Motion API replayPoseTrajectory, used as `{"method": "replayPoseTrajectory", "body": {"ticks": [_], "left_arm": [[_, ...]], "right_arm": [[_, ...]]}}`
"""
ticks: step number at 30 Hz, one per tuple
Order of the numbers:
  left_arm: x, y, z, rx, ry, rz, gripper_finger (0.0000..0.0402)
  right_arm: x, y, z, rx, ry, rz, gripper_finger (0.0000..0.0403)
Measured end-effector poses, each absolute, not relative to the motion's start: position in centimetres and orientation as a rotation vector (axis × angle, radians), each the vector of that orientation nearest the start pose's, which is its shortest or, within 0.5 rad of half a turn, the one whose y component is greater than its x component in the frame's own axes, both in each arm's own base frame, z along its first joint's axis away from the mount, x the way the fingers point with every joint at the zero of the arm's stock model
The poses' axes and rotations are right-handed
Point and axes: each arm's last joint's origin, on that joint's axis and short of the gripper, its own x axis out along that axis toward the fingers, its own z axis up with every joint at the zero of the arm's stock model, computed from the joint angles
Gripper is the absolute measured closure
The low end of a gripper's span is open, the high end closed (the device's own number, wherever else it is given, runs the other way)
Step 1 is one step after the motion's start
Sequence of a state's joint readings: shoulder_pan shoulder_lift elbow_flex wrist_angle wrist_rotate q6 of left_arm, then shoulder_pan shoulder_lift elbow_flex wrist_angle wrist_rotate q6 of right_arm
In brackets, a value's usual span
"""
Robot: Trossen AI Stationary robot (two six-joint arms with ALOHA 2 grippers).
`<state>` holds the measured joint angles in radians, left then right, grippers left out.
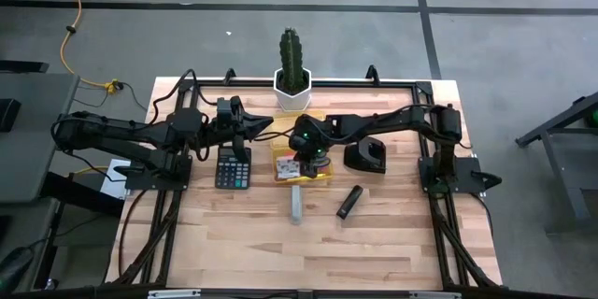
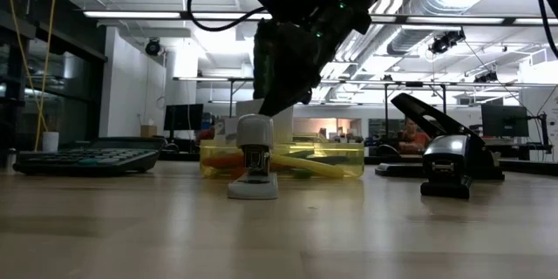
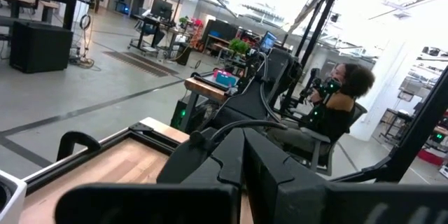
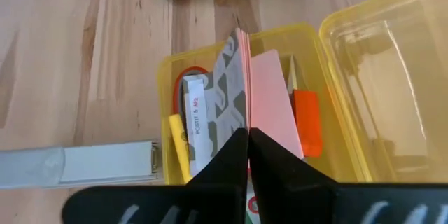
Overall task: Pick & place school supplies into a supply box
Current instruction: Put the sticky note into the yellow supply box, then close the supply box
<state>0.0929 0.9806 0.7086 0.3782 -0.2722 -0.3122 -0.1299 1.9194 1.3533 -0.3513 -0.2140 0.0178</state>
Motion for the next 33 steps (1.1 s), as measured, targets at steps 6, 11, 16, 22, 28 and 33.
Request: {"method": "replayPoseTrajectory", "body": {"ticks": [6, 11, 16, 22, 28, 33], "left_arm": [[21.9, 2.8, 32.5, -0.317, -0.162, 0.345, 0.0402], [21.9, 2.8, 32.5, -0.317, -0.162, 0.345, 0.0401], [21.9, 2.8, 32.4, -0.316, -0.151, 0.347, 0.0401], [21.9, 2.8, 31.8, -0.311, -0.09, 0.357, 0.0402], [21.8, 2.7, 30.1, -0.368, 0.073, 0.385, 0.0402], [22.8, 2.4, 26.8, -0.532, 0.261, 0.392, 0.0402]], "right_arm": [[40.3, -4.7, 19.6, 0.197, 0.913, 0.042, 0.0359], [39.7, -5.1, 21.1, 0.176, 0.895, -0.005, 0.0269], [37.8, -6.0, 23.3, 0.177, 0.925, -0.003, 0.0193], [33.5, -8.2, 26.7, 0.123, 0.884, -0.144, 0.0165], [27.8, -10.5, 25.5, 0.331, 0.668, -0.342, 0.0185], [25.2, -12.6, 22.8, 0.582, 0.619, -0.512, 0.026]]}}
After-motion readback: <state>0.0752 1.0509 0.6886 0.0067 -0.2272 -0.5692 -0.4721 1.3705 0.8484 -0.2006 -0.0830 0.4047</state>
